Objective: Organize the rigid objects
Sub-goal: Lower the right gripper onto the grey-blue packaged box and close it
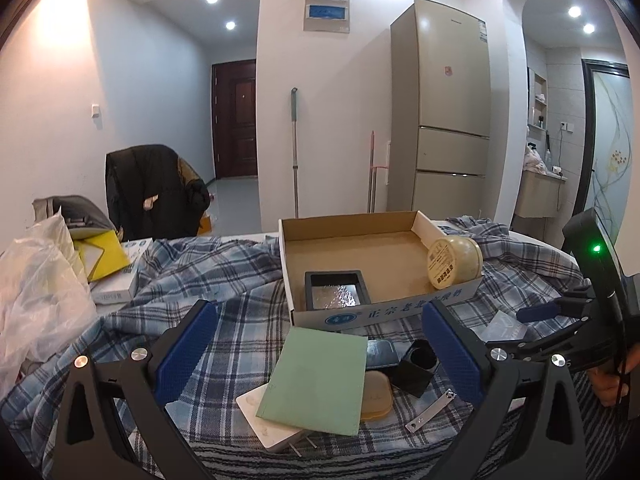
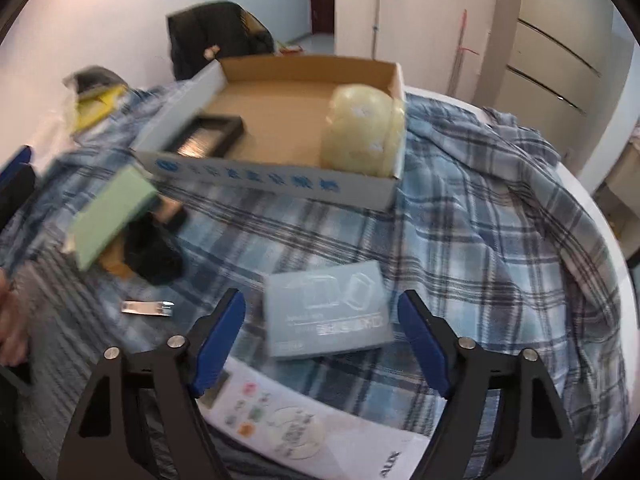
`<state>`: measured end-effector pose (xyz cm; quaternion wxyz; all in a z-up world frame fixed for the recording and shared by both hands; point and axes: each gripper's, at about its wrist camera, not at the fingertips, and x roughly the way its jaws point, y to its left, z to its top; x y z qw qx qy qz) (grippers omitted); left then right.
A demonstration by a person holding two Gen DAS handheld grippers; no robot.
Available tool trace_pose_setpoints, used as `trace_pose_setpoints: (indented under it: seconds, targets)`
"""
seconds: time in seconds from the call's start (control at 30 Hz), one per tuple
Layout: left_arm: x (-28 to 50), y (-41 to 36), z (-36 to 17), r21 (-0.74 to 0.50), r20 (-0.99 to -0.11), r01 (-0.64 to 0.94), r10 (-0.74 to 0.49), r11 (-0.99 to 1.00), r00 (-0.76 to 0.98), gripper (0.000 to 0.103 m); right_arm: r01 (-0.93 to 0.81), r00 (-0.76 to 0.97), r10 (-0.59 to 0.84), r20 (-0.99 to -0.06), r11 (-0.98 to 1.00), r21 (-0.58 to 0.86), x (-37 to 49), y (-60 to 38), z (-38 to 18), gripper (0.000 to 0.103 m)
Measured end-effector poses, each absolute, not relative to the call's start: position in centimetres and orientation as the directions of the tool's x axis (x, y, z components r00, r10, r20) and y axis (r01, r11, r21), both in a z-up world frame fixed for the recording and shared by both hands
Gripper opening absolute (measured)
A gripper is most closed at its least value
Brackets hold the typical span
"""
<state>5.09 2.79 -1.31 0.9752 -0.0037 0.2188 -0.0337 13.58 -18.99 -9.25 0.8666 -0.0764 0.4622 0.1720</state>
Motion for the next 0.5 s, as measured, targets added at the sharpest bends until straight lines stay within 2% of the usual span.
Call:
trace_pose_setpoints:
  seconds: [0.1, 0.33, 0.5]
  targets:
    - [5.1, 2.8, -1.4, -0.025, -0.430, 0.063, -0.068, 0.998, 0.900, 0.103, -0.360, 0.508, 0.219, -0.833, 0.933, 0.026, 13.7, -19.1, -9.4, 0.065]
    - [5.2, 2.8, -1.4, -0.021, -0.430, 0.066, -0.068, 0.998, 0.900, 0.103, -0.373, 0.467, 0.218, -0.857, 0.927, 0.032, 14.0, -18.9, -10.2, 0.065]
    - [5.2, 2.8, -1.5, -0.023, -0.431, 0.063, -0.066, 0.998, 0.900, 0.103, -0.346, 0.502, 0.187, -0.844, 0.938, 0.002, 13.8, -19.1, -9.9, 0.062]
